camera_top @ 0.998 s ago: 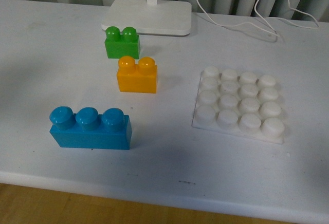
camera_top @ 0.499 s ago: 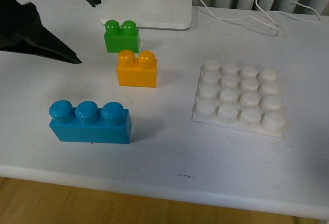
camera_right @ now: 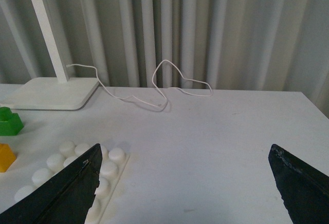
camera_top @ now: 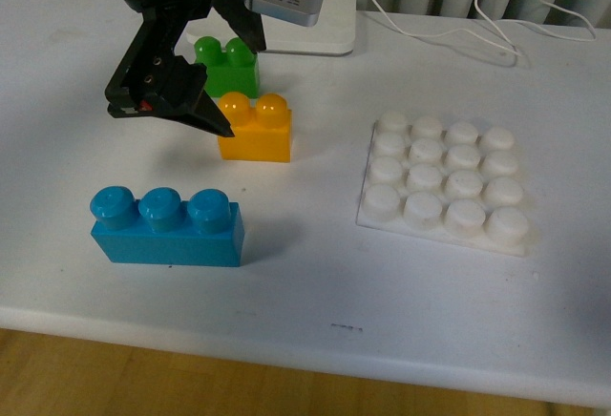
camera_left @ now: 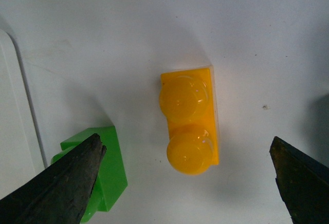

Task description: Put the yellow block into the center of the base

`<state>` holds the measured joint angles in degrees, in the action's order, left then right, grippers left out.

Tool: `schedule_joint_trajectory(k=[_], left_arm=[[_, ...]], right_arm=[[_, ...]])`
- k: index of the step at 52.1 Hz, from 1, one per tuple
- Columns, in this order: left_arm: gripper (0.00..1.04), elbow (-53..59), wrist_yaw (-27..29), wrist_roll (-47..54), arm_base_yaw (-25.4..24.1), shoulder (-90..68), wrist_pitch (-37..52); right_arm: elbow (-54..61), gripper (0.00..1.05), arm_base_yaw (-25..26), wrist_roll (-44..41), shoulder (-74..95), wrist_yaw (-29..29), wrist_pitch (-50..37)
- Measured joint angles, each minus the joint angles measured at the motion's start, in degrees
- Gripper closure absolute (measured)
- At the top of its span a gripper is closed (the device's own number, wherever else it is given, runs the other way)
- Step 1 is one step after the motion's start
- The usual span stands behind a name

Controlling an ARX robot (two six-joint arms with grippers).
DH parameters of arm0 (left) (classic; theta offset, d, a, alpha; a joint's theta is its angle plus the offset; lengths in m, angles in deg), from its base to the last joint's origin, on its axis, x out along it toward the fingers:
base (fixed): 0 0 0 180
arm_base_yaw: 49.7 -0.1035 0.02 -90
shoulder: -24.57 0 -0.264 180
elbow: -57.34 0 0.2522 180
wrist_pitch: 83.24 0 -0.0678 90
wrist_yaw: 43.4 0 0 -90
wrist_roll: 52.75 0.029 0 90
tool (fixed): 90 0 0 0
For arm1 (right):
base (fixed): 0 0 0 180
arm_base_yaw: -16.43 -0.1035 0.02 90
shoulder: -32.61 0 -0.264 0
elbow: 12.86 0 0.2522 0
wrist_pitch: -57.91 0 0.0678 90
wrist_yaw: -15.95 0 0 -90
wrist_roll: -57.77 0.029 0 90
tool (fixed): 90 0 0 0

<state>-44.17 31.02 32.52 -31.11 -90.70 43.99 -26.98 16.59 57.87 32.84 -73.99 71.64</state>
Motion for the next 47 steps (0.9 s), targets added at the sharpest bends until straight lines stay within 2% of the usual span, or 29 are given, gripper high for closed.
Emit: schedule_joint_trajectory(k=[29,31,37,42,45,47], left_arm=[[0.06,-4.0,-0.2,-0.3,0.5,-8.2,1.9],[0.09,-4.2,-0.4,-0.3,0.5,-8.3,1.9],[0.27,-4.4,-0.6,-0.5,0.5,-8.8,1.9],[0.49,-4.7,-0.4,-0.5,0.5,-9.5,0.2],[0.56,-4.7,-0.4,-0.5,0.5,-9.7,-0.1],[0.65,-5.0,-0.5,-0.5,0.5,-9.8,-0.5]], right_arm=[[0.0,0.09,0.0,0.0,0.0,0.0,0.0],[0.0,0.09,0.0,0.0,0.0,0.0,0.0],[0.0,0.09,0.0,0.0,0.0,0.0,0.0],[0.0,0.09,0.0,0.0,0.0,0.0,0.0],[0.0,0.09,0.0,0.0,0.0,0.0,0.0],[0.0,0.09,0.0,0.0,0.0,0.0,0.0]])
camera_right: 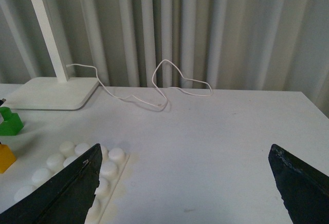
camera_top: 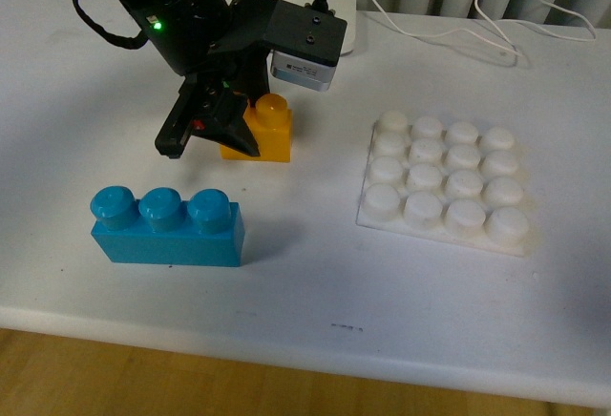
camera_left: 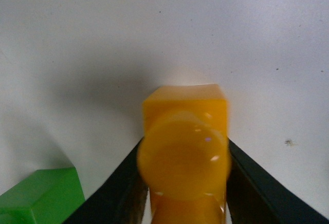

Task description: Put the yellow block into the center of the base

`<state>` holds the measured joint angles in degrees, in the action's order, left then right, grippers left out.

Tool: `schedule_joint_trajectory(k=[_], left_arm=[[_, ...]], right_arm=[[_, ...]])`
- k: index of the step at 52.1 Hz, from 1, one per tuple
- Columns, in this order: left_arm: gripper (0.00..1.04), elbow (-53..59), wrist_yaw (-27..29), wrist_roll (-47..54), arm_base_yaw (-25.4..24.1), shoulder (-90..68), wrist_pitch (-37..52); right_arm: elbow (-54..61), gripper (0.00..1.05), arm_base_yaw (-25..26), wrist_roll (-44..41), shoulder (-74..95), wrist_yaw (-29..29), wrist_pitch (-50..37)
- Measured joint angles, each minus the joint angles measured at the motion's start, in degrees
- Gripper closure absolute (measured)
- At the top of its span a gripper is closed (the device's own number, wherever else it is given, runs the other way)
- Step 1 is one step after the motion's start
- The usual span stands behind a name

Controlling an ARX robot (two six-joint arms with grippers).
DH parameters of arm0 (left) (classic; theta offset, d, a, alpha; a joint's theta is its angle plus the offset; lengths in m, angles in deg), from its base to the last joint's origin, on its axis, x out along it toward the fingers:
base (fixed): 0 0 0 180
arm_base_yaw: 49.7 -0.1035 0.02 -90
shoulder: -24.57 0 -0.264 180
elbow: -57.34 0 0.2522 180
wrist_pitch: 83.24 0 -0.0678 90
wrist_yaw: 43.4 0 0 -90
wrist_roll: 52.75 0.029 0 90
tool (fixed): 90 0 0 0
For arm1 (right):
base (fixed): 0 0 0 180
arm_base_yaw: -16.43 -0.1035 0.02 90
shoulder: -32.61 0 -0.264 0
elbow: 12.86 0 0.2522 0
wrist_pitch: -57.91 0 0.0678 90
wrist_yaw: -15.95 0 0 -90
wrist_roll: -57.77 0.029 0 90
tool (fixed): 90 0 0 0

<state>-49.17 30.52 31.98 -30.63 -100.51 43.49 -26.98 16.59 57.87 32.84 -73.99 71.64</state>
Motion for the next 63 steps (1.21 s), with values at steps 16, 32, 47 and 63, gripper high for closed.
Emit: schedule_joint_trajectory(k=[16,32,47,63], left_arm=[[0.72,-5.1,-3.5,-2.1,2.4,1.0,-1.0],[0.73,-11.2,-5.0,-4.9,10.8,0.8,-1.9],[0.73,-16.3,-3.8,-8.4,15.6,-4.5,-4.1],[0.73,-17.3,-4.9,-10.1,16.3,-5.7,-4.6]], right_arm=[[0.0,0.09,0.0,0.0,0.0,0.0,0.0],[0.0,0.09,0.0,0.0,0.0,0.0,0.0],[0.0,0.09,0.0,0.0,0.0,0.0,0.0],[0.0,0.09,0.0,0.0,0.0,0.0,0.0]])
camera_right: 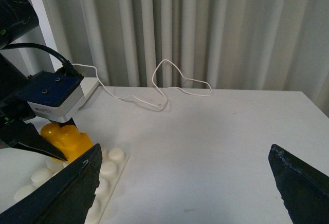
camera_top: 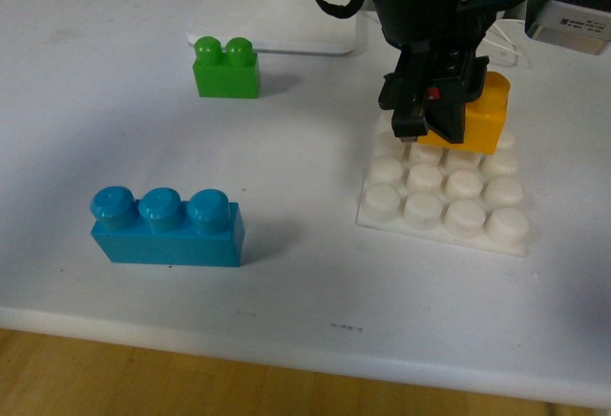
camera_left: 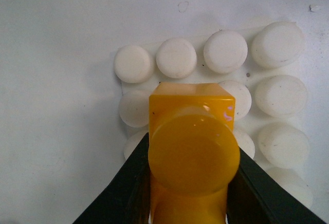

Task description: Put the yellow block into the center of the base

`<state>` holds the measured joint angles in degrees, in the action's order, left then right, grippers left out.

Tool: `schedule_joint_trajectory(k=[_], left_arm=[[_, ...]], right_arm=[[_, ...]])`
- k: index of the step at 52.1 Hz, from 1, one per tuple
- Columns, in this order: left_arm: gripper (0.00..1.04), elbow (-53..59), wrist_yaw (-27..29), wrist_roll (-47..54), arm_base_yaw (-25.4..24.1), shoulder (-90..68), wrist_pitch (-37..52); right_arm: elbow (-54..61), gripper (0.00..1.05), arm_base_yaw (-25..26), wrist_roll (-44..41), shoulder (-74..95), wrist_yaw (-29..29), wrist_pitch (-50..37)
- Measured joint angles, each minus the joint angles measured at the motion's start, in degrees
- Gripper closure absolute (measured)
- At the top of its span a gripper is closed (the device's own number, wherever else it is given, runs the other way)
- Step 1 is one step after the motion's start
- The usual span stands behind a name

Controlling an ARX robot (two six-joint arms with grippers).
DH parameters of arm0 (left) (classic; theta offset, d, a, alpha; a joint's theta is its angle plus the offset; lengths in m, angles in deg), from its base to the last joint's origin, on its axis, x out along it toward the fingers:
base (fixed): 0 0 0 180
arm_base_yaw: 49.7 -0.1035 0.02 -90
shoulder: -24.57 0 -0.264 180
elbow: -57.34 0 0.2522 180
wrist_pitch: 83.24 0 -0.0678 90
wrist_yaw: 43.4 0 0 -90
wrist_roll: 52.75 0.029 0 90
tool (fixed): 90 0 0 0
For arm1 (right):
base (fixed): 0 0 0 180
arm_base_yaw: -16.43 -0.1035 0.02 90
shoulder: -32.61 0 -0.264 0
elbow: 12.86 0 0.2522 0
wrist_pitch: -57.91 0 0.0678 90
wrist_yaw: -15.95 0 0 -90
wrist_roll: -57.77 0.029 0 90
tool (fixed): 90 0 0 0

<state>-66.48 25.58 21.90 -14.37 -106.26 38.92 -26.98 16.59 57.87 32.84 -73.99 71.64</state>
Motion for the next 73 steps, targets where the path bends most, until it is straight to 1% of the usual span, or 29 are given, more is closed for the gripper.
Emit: schedule_joint_trajectory(k=[14,73], left_arm=[[0.73,-0.9,0.1,-0.2,0.1,-1.3,-1.6],[0.73,-0.3,0.3,-0.2,-0.8,-3.0,0.1]], right_arm=[[0.0,0.09,0.0,0.0,0.0,0.0,0.0],[0.0,0.09,0.0,0.0,0.0,0.0,0.0]])
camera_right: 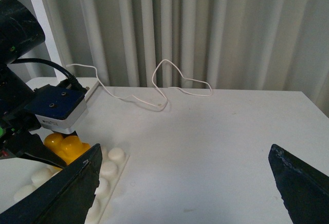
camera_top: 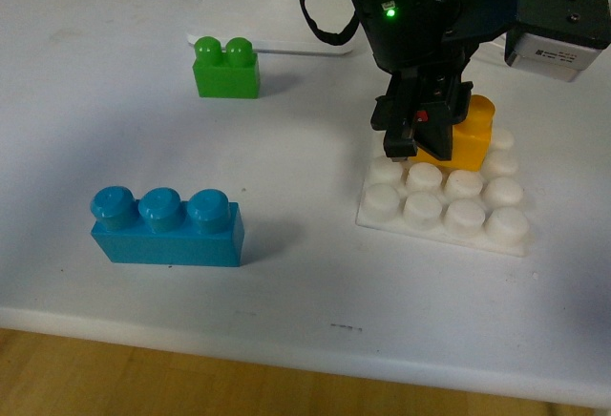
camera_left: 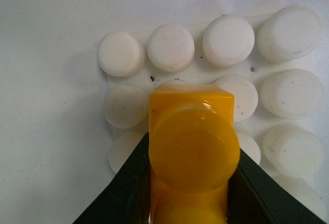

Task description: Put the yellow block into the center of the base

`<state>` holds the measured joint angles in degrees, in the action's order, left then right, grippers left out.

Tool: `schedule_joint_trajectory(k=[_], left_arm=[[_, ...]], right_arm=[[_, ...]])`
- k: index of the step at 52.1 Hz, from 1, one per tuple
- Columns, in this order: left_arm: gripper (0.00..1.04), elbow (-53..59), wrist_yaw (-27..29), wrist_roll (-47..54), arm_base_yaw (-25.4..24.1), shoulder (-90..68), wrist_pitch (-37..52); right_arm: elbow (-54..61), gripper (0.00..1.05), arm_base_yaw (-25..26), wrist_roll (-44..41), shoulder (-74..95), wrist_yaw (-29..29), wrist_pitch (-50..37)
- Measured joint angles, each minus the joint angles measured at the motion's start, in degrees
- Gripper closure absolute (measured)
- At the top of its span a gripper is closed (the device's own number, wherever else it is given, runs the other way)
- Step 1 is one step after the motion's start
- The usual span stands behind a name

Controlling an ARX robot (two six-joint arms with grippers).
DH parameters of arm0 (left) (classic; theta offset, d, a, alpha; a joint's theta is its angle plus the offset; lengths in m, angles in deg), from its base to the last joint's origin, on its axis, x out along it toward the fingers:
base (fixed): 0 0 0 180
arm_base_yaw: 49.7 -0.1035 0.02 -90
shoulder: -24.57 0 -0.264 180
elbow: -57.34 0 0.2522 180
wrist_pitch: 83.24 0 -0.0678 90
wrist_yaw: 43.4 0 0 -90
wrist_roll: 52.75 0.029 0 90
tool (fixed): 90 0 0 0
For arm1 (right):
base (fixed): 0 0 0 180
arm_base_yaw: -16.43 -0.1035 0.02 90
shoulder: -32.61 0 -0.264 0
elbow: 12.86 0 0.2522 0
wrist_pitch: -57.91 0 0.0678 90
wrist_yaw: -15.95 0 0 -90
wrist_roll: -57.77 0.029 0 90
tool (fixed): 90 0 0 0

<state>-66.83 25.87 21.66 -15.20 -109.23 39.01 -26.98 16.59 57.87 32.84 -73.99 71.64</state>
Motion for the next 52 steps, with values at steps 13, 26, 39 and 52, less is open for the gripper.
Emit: schedule_joint_trajectory(k=[13,26,39,52], left_arm=[[0.73,-1.0,-0.2,-1.2,-0.3,-2.2,0.1],[0.73,-2.1,-0.2,-1.1,-0.4,-3.3,-0.7],[0.73,-2.1,0.2,-1.0,-0.3,-3.4,-0.2],[0.50,-1.5,1.4,-1.0,-0.2,-2.8,2.1]], right_arm=[[0.0,0.09,0.0,0.0,0.0,0.0,0.0],[0.0,0.09,0.0,0.0,0.0,0.0,0.0],[0.0,0.09,0.0,0.0,0.0,0.0,0.0],[0.0,0.09,0.0,0.0,0.0,0.0,0.0]])
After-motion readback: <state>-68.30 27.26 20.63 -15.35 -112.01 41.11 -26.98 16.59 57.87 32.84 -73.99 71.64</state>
